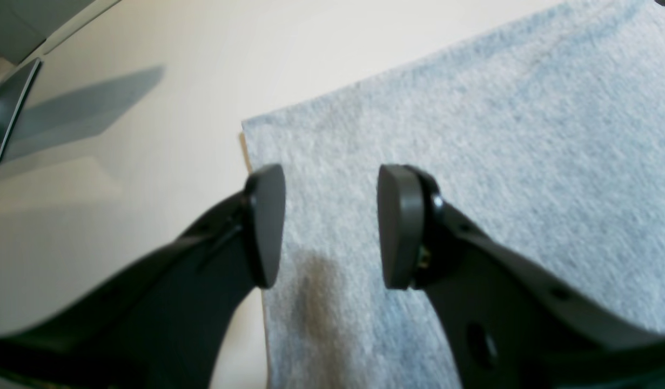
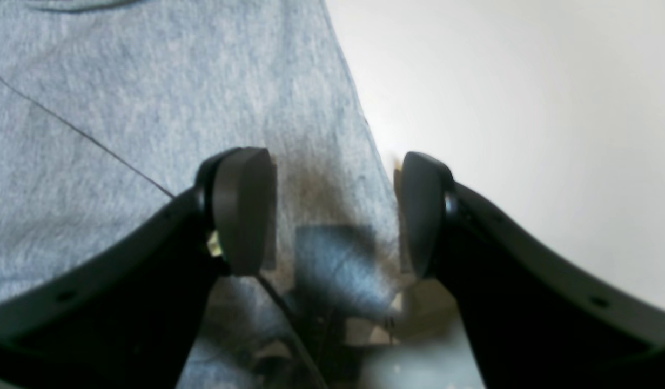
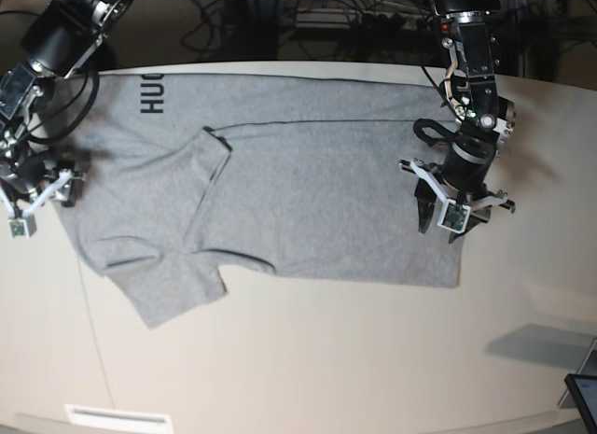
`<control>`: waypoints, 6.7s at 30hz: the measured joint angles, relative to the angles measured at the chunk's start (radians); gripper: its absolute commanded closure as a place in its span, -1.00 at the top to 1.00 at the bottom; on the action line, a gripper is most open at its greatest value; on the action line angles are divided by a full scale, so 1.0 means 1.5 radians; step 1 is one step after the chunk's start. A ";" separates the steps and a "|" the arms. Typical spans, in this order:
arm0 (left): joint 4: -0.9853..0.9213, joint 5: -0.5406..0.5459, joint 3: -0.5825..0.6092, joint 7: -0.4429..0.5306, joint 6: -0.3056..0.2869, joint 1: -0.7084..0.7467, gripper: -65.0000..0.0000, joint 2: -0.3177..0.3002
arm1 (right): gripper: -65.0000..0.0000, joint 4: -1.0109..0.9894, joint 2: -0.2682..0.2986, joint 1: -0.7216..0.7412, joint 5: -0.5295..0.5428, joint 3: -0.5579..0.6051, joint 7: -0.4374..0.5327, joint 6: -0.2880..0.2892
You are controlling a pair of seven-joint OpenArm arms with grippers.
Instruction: Fold the T-shirt properly
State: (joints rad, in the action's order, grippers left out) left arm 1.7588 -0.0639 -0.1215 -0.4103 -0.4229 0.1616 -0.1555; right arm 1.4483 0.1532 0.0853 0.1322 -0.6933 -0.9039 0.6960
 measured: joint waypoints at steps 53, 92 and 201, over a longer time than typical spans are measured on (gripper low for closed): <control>0.000 0.000 0.000 -0.001 0.000 -0.004 -0.16 0.000 | 0.13 0.000 -0.003 0.000 0.000 -0.002 0.000 0.000; -0.044 -0.008 -0.003 -0.005 0.002 0.018 -0.16 0.021 | 0.41 -0.063 0.052 0.107 0.162 -0.003 -0.162 0.000; 0.046 -0.005 -0.006 -0.003 0.002 0.064 -0.16 0.021 | 0.66 -0.231 0.104 0.107 0.302 0.000 -0.159 -0.003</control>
State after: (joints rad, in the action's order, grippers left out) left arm 1.8278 -0.0711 -0.1299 -0.4145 -0.4206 0.2577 -0.1246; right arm 1.1023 0.3096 0.2462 0.5850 -0.6933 -1.1427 0.6922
